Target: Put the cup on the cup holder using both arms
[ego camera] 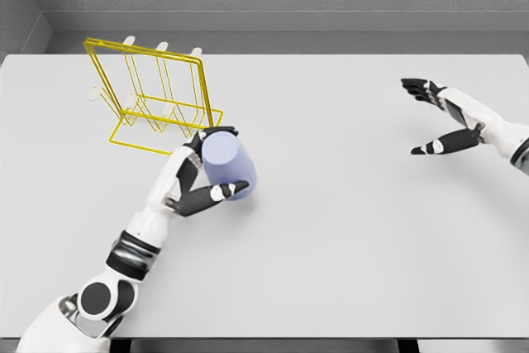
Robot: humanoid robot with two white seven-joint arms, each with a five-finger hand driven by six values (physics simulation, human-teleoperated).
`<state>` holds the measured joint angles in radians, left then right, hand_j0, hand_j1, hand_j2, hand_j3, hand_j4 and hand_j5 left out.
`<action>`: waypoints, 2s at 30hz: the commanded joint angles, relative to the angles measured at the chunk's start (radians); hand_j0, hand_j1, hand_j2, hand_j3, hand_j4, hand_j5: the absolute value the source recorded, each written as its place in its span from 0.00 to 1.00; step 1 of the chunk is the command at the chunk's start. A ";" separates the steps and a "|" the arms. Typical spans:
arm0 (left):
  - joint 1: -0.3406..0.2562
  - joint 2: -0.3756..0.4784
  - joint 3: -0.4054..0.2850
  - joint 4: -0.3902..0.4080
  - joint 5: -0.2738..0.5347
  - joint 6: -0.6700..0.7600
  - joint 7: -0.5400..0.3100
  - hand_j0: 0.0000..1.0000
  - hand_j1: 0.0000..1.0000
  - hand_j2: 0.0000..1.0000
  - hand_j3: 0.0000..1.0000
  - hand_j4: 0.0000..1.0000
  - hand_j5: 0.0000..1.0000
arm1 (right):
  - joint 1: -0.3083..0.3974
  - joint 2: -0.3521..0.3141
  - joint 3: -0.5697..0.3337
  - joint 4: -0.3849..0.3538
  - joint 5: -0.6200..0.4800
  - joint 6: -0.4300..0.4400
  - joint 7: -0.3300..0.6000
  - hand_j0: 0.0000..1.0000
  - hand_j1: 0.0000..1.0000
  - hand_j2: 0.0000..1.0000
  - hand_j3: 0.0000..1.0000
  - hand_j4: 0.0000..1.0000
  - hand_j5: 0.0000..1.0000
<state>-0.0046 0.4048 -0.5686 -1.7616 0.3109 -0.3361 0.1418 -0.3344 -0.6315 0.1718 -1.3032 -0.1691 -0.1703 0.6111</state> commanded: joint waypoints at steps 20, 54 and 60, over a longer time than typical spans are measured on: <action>-0.080 0.011 0.029 -0.004 0.007 -0.153 0.009 0.65 0.65 0.65 0.65 0.65 0.65 | 0.051 -0.027 -0.034 -0.015 -0.044 -0.069 0.000 1.00 1.00 1.00 1.00 1.00 1.00; -0.156 0.120 0.095 -0.003 0.060 -0.173 0.076 0.64 0.64 0.64 0.64 0.64 0.64 | 0.040 -0.017 -0.026 -0.005 -0.049 -0.066 0.000 1.00 1.00 1.00 1.00 1.00 1.00; -0.170 0.117 0.102 -0.003 0.062 -0.130 0.075 0.64 0.64 0.64 0.64 0.64 0.64 | 0.040 -0.016 -0.023 -0.005 -0.049 -0.066 0.000 1.00 1.00 1.00 1.00 1.00 1.00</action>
<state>-0.1749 0.5218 -0.4687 -1.7636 0.3727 -0.4801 0.2167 -0.2945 -0.6467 0.1482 -1.3077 -0.2116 -0.2369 0.6111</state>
